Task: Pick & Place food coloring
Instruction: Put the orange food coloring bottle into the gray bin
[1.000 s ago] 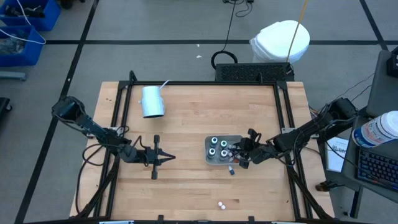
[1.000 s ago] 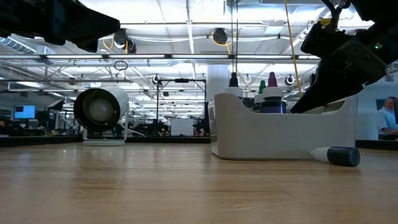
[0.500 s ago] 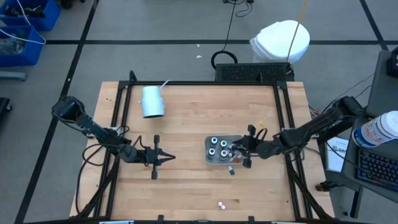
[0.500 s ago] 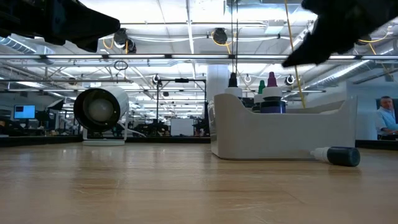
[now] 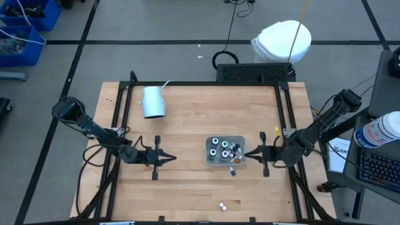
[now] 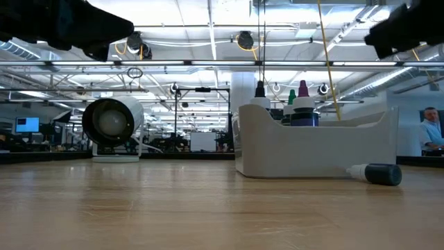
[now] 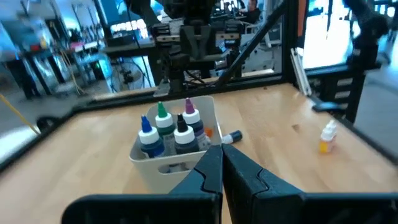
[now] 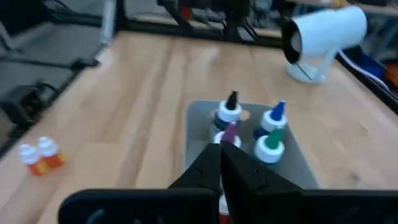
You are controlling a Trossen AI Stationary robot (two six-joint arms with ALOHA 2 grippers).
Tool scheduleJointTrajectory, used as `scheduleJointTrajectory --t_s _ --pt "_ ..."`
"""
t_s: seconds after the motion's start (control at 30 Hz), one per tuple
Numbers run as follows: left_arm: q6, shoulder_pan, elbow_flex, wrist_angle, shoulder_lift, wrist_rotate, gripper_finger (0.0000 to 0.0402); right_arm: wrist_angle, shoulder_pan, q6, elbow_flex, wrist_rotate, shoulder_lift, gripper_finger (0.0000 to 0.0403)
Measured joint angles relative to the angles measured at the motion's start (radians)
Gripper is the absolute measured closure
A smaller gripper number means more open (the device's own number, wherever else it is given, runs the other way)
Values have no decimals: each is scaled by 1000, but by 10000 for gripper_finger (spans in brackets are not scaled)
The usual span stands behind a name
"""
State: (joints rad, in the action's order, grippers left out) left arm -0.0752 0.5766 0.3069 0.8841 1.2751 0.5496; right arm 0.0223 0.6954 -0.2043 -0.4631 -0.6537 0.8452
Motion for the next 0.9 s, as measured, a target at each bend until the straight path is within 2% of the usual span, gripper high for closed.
scheduleJointTrajectory --t_s 0.07,0.2,0.3,0.4,0.47,0.6,0.77,0.83,0.9 --pt "70 0 3 -19 0 -2 392 93 17 8 77 -7 -44 401" --pt "120 -1 115 -266 55 -63 392 271 16 47 218 -31 -112 402" --pt "131 1 268 -361 181 -141 392 335 6 80 289 -31 -137 402" --pt "53 30 411 -400 331 -191 392 351 -2 92 299 -27 -169 402" --pt "-14 51 525 -412 432 -207 392 340 1 91 300 -26 -183 402" --pt "-87 85 779 -549 597 -214 392 328 11 95 300 -22 -197 402" --pt "-117 79 1165 -935 794 -197 391 332 14 92 300 0 -197 402" --pt "-84 61 1304 -1080 858 -136 386 343 14 93 300 2 -197 401" --pt "-32 36 1408 -1179 896 -136 370 356 14 89 300 3 -196 402"
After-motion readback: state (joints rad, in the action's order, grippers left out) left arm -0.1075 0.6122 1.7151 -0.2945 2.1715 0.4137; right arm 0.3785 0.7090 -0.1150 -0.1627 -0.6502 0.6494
